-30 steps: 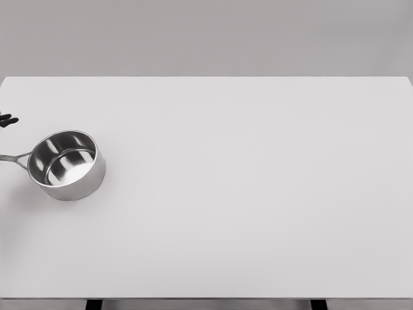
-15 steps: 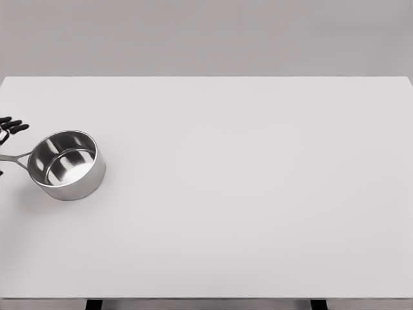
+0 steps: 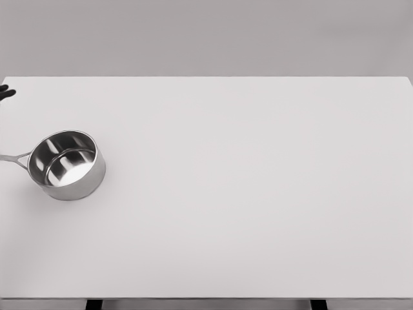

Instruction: Rotate pot handle

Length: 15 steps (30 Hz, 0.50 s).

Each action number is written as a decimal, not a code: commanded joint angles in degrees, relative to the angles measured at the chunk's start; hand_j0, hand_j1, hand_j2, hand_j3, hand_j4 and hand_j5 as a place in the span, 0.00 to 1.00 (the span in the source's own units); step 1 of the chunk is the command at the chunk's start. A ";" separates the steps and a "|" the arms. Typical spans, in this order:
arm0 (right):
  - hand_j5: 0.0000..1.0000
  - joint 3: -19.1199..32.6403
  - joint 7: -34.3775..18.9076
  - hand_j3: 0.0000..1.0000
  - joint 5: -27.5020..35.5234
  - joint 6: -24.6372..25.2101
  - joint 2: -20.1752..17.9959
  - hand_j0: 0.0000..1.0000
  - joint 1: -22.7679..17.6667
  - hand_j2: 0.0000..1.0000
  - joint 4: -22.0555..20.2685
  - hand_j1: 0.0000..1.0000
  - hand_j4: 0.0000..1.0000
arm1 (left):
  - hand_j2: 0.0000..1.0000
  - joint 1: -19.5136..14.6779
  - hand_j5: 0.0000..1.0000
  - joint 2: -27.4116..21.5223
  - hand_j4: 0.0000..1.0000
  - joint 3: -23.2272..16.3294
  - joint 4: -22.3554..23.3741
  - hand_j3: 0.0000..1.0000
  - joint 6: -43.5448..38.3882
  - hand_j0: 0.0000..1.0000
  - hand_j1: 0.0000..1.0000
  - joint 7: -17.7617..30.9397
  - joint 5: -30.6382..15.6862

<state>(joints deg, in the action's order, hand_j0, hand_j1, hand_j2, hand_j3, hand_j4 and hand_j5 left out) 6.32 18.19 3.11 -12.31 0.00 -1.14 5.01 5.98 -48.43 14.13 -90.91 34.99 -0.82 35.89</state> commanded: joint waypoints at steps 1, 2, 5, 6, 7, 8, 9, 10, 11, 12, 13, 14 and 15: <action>1.00 0.01 0.00 1.00 0.06 0.01 0.00 1.00 0.00 1.00 0.00 1.00 1.00 | 1.00 0.00 1.00 0.35 1.00 -0.07 -2.43 1.00 0.01 1.00 1.00 0.03 -2.14; 1.00 0.01 0.00 1.00 0.06 0.01 0.00 1.00 0.00 1.00 0.00 1.00 1.00 | 1.00 -0.17 1.00 0.44 1.00 -2.43 -2.87 1.00 0.01 1.00 1.00 0.03 -2.05; 1.00 0.01 0.00 1.00 0.06 -0.08 0.00 1.00 0.00 1.00 0.00 1.00 1.00 | 1.00 -6.15 1.00 0.53 1.00 -13.59 -5.95 1.00 0.01 1.00 1.00 0.03 -3.54; 1.00 0.01 0.00 1.00 0.06 0.01 0.00 1.00 0.00 1.00 0.00 1.00 1.00 | 1.00 -8.08 1.00 0.79 1.00 -17.55 -6.30 1.00 0.01 1.00 1.00 0.03 -4.51; 1.00 0.01 0.00 1.00 0.06 0.01 0.00 1.00 0.00 1.00 0.00 1.00 1.00 | 1.00 -9.93 1.00 1.67 1.00 -20.01 -6.56 1.00 0.01 1.00 1.00 0.03 -4.69; 1.00 0.01 0.00 1.00 0.06 -0.08 0.00 1.00 0.00 1.00 0.00 1.00 1.00 | 1.00 -10.81 1.00 2.29 1.00 -20.90 -6.56 1.00 0.01 1.00 1.00 0.03 -4.69; 1.00 0.01 0.00 1.00 0.06 -0.08 0.00 1.00 0.00 1.00 0.00 1.00 1.00 | 1.00 -11.07 1.00 2.38 1.00 -21.60 -6.65 1.00 0.01 1.00 1.00 0.03 -4.69; 1.00 0.01 0.00 1.00 0.06 0.01 0.00 1.00 0.00 1.00 0.00 1.00 1.00 | 1.00 -11.16 1.00 2.38 1.00 -22.30 -6.56 1.00 0.01 1.00 1.00 0.21 -4.60; 1.00 0.01 0.00 1.00 0.06 0.01 0.00 1.00 0.00 1.00 0.00 1.00 1.00 | 1.00 -11.25 1.00 2.38 1.00 -22.30 -6.56 1.00 0.01 1.00 1.00 0.29 -4.60; 1.00 0.01 0.00 1.00 0.06 -0.08 0.00 1.00 0.00 1.00 0.00 1.00 1.00 | 1.00 -11.78 1.00 2.29 1.00 -22.30 -6.56 1.00 0.01 1.00 1.00 0.29 -4.51; 1.00 0.01 0.00 1.00 0.06 0.01 0.00 1.00 0.00 1.00 0.00 1.00 1.00 | 1.00 -12.13 1.00 2.20 1.00 -22.30 -6.56 1.00 0.01 1.00 1.00 0.29 -4.51; 1.00 0.01 0.00 1.00 0.06 0.01 0.00 1.00 0.00 1.00 0.00 1.00 1.00 | 1.00 -13.53 1.00 1.85 1.00 -22.04 -6.48 1.00 0.01 1.00 1.00 0.29 -4.69; 1.00 0.01 0.00 1.00 0.06 -0.08 0.00 1.00 0.00 1.00 0.00 1.00 1.00 | 1.00 -14.32 1.00 1.67 1.00 -21.69 -6.39 1.00 0.01 1.00 1.00 0.29 -4.77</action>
<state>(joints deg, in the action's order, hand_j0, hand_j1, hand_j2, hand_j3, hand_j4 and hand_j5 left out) 6.32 18.19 3.11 -12.31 0.00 -1.14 5.01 -9.22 -46.51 -7.24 -97.30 34.99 -0.52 31.66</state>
